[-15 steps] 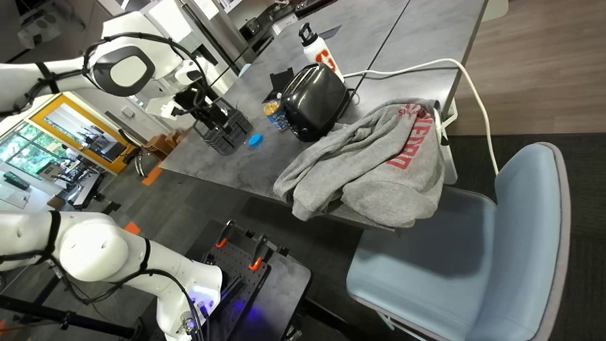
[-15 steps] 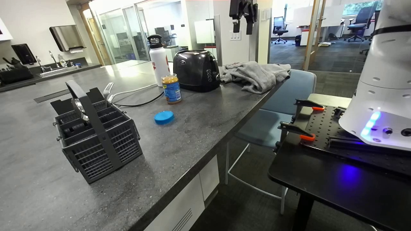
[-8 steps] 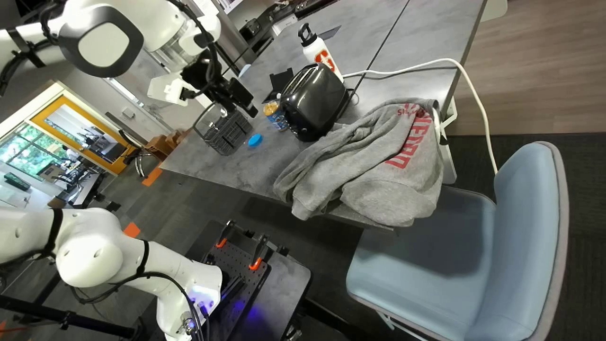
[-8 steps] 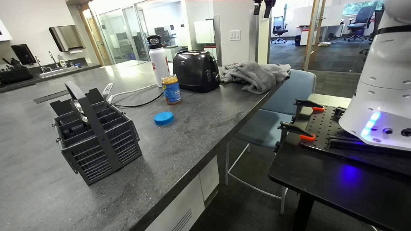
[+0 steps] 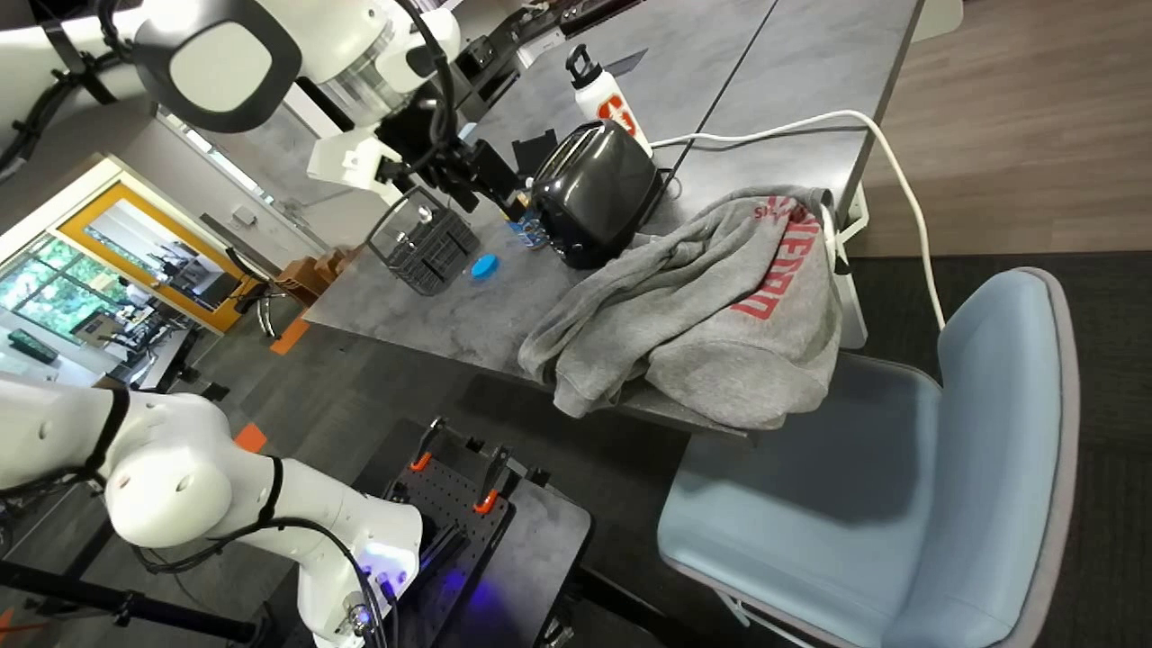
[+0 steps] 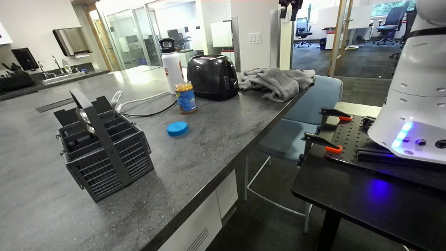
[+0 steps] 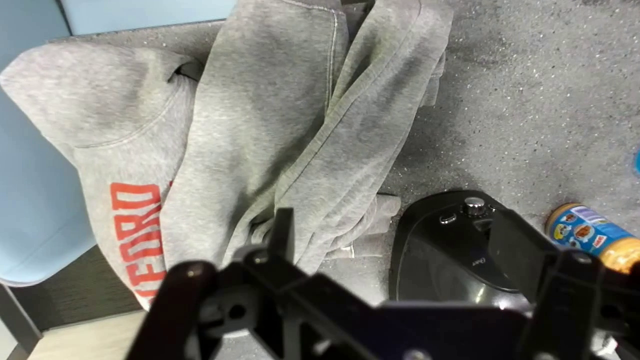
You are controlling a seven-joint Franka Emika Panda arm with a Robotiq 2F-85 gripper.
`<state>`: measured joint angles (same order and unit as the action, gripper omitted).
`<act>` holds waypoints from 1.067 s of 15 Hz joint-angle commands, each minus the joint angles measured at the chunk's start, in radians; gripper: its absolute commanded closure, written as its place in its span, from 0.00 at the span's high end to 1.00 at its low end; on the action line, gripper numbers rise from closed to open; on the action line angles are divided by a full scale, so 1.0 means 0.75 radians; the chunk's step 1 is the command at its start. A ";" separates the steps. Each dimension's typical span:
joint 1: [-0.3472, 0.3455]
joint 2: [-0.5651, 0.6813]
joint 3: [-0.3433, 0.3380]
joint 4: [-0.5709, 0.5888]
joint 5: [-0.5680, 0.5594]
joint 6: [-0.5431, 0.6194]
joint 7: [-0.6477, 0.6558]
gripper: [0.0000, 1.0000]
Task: Remove the fleece from the table and put on the blue chair
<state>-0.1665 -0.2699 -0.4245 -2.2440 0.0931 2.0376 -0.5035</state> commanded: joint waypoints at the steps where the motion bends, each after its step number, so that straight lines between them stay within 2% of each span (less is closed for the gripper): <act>1: -0.038 0.026 0.019 0.028 0.007 0.001 -0.009 1.00; 6: -0.126 0.257 -0.113 0.280 0.093 -0.086 -0.091 1.00; 9: -0.215 0.490 -0.181 0.493 0.269 -0.210 -0.278 1.00; 11: -0.311 0.642 -0.171 0.630 0.388 -0.352 -0.414 1.00; 13: -0.430 0.795 -0.114 0.767 0.479 -0.489 -0.525 1.00; 14: -0.486 0.870 -0.075 0.834 0.503 -0.543 -0.559 1.00; 15: -0.525 0.921 -0.036 0.902 0.507 -0.584 -0.513 1.00; 16: -0.512 0.772 -0.023 0.720 0.452 -0.460 -0.499 1.00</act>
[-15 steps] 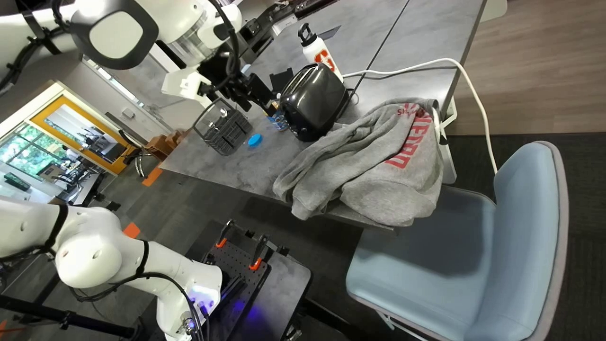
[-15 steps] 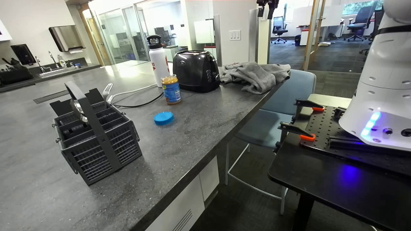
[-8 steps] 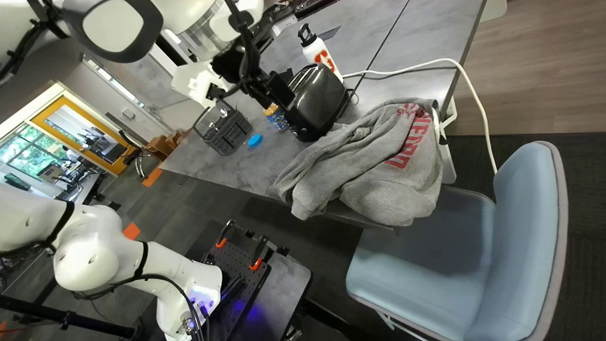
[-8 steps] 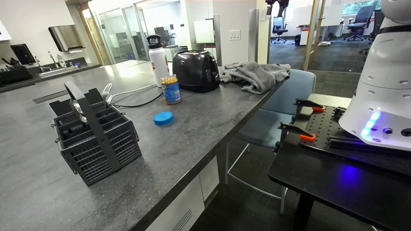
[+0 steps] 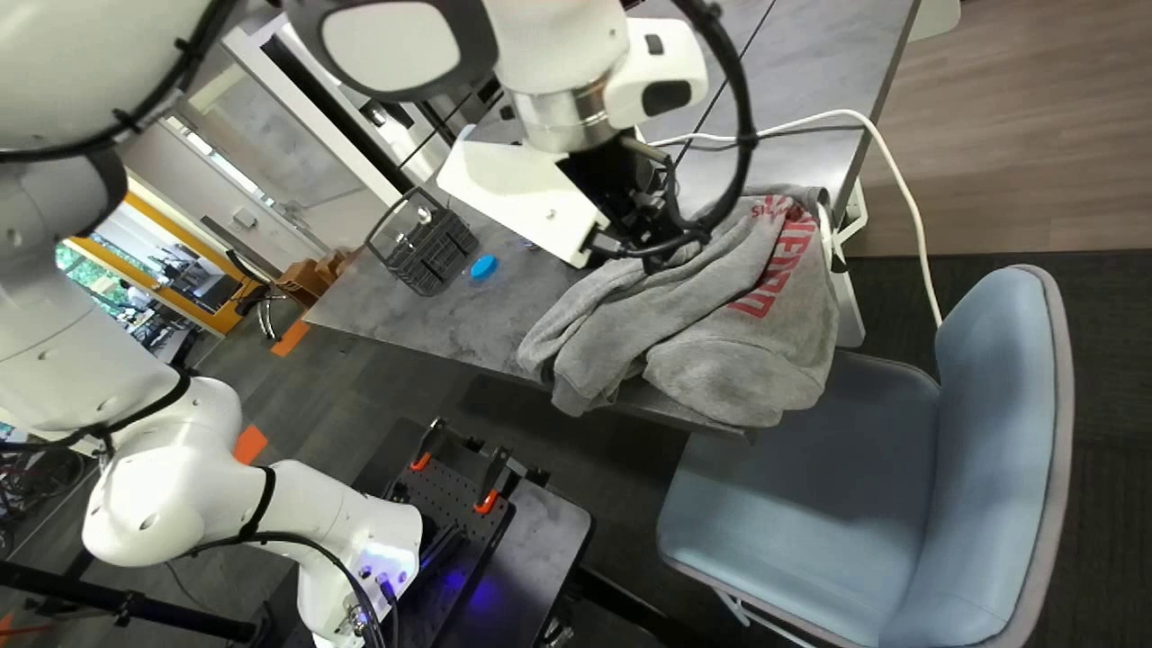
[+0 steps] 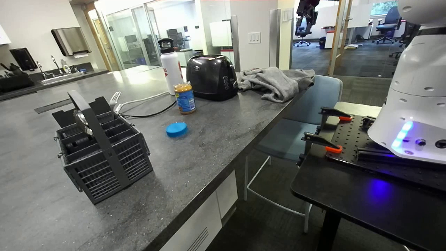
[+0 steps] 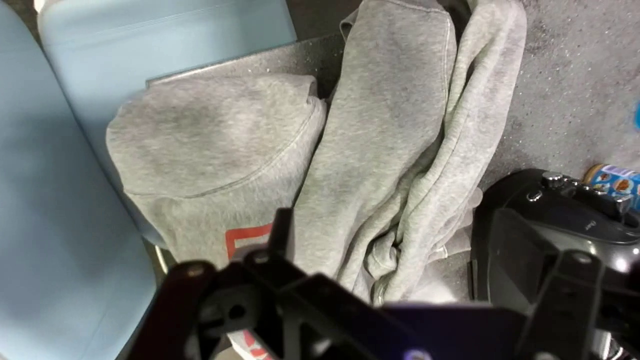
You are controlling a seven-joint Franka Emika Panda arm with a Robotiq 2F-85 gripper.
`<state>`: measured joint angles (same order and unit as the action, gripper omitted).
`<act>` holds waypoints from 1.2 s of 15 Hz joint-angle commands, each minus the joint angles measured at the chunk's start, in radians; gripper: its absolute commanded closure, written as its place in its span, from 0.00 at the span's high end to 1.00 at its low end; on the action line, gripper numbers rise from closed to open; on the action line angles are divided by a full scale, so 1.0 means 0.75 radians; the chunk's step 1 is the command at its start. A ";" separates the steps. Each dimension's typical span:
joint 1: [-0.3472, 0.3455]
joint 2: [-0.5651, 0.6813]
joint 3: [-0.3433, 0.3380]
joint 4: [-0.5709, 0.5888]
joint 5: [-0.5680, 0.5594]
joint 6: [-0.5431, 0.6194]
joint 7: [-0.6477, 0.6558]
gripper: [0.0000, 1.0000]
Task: Remove the fleece from the table and put on the blue chair
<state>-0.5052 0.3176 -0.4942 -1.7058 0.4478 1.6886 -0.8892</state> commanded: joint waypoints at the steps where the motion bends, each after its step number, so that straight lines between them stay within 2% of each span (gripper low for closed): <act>1: -0.089 0.035 0.098 0.037 -0.020 -0.001 0.015 1.00; 6: -0.110 0.031 0.113 0.038 -0.021 0.002 0.013 1.00; 11: -0.230 0.233 0.200 0.308 -0.004 -0.078 -0.035 1.00; 18: -0.422 0.565 0.399 0.721 -0.049 -0.160 -0.051 1.00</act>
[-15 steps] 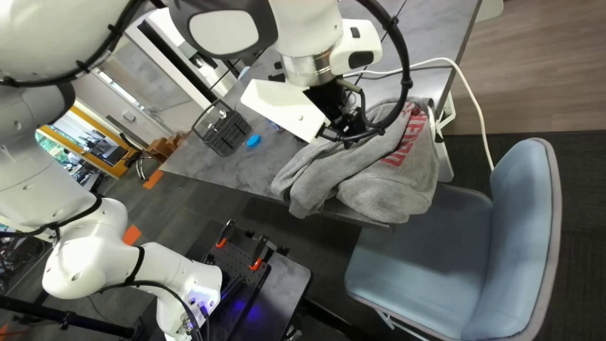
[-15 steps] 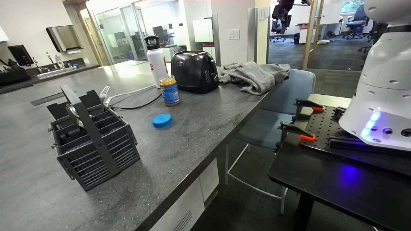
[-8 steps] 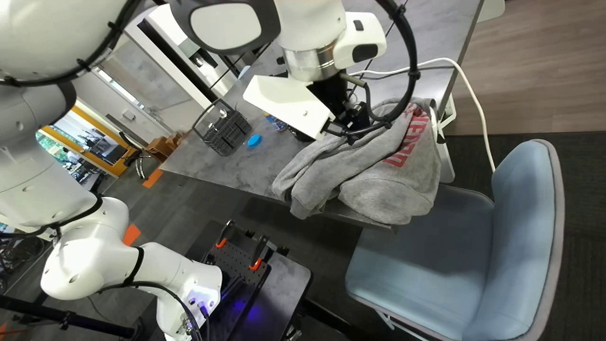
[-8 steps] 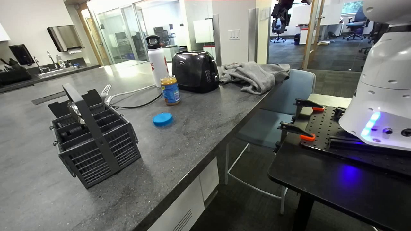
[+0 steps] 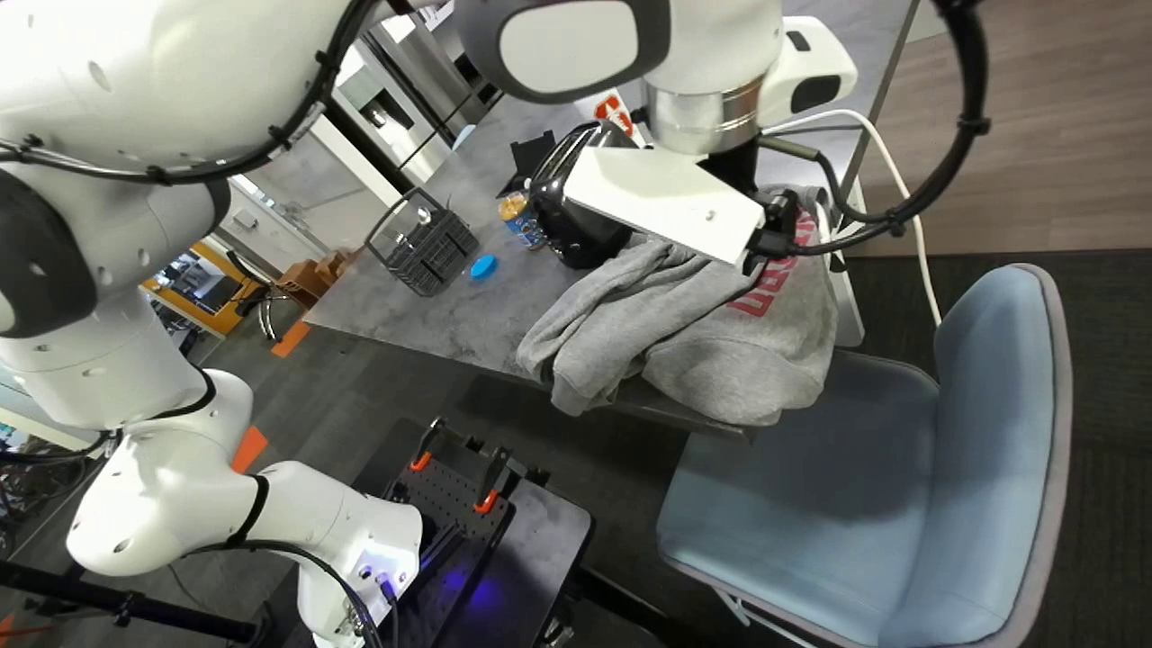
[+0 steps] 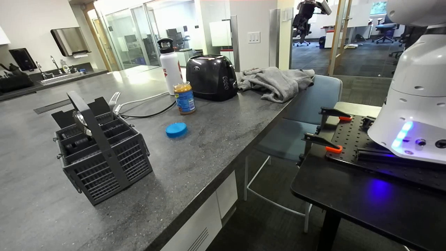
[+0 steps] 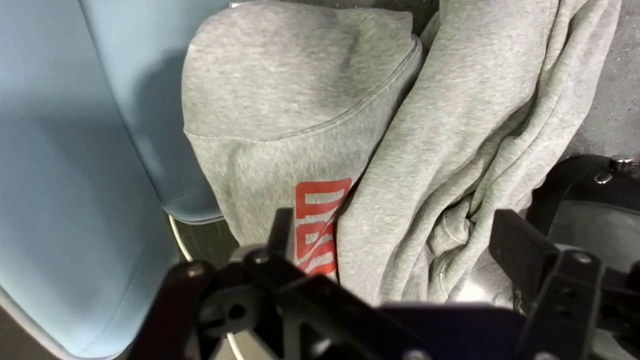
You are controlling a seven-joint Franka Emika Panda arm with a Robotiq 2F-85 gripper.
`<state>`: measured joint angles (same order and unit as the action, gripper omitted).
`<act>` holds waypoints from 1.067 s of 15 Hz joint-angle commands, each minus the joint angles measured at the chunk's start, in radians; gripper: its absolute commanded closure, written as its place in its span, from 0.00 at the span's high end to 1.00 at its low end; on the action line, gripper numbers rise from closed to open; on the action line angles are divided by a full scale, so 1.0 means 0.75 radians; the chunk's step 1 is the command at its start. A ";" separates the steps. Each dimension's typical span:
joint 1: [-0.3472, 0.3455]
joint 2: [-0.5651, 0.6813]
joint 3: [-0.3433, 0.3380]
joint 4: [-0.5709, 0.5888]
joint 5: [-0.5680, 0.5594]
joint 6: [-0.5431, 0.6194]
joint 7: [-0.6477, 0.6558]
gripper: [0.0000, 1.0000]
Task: Remove the fleece from the table and put on the blue chair
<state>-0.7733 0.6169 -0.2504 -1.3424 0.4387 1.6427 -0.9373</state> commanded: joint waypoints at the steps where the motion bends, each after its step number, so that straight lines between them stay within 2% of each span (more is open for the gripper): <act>1: -0.078 0.216 0.099 0.290 -0.046 -0.096 0.029 1.00; 4: -0.103 0.358 0.166 0.434 -0.065 -0.090 0.065 1.00; 5: -0.080 0.358 0.170 0.424 -0.089 -0.047 0.112 1.00; 6: -0.081 0.294 0.142 0.307 -0.045 -0.022 0.033 1.00; 11: -0.075 0.357 0.161 0.388 -0.062 -0.021 0.078 1.00; 16: -0.056 0.411 0.171 0.397 -0.056 0.083 0.068 1.00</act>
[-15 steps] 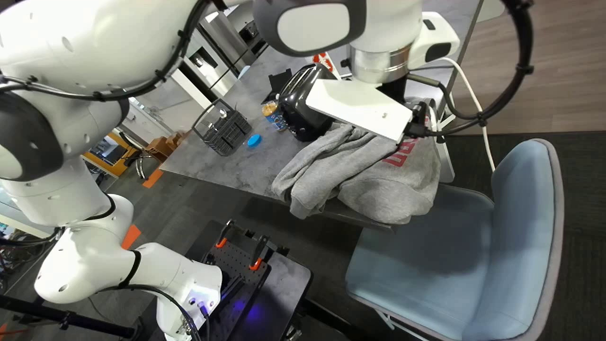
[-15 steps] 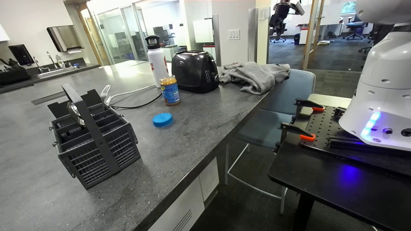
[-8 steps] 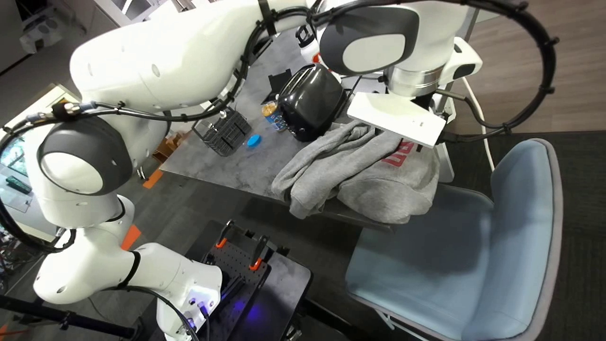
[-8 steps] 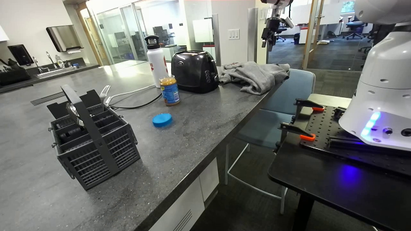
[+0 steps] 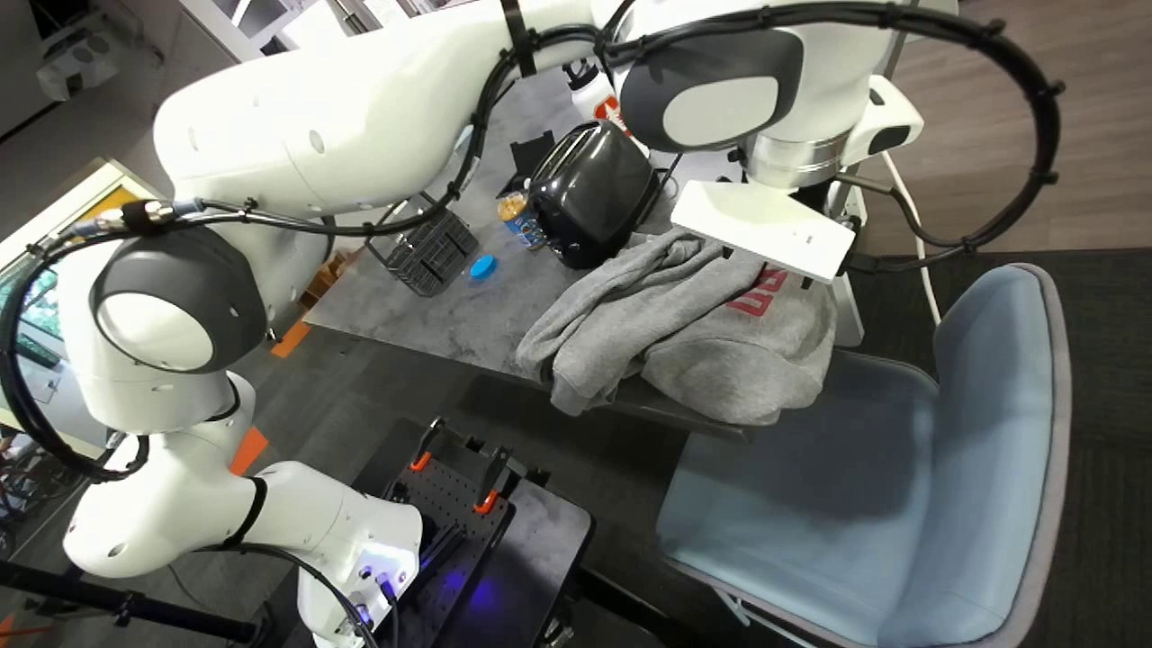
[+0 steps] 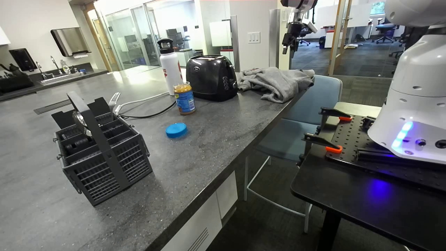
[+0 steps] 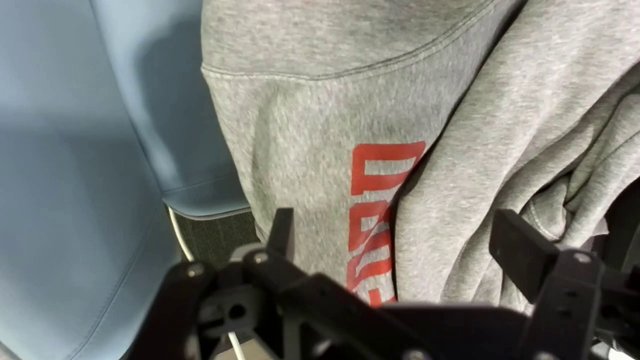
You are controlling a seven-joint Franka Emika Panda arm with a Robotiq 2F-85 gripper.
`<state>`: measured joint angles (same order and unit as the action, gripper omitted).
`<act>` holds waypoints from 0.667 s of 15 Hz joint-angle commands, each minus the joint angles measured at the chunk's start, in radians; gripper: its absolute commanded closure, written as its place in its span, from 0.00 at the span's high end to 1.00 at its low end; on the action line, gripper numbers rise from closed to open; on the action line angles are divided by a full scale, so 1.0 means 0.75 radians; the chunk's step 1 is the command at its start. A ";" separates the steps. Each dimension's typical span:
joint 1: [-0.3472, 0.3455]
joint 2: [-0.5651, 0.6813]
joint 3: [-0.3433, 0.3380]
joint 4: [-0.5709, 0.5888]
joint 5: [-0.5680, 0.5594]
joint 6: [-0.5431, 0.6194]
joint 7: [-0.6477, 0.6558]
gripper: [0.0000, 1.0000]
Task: Remove the fleece from the table and put on the blue chair
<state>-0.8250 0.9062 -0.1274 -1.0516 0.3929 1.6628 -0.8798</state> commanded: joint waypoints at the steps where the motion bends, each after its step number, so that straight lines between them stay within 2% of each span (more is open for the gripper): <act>1: 0.014 0.042 0.012 0.017 0.009 0.078 -0.010 1.00; 5: 0.020 0.103 0.028 0.037 0.018 0.191 -0.008 1.00; 10: 0.032 0.173 0.033 0.077 0.011 0.225 0.000 1.00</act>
<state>-0.8056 1.0020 -0.1094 -1.0375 0.3987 1.8216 -0.8814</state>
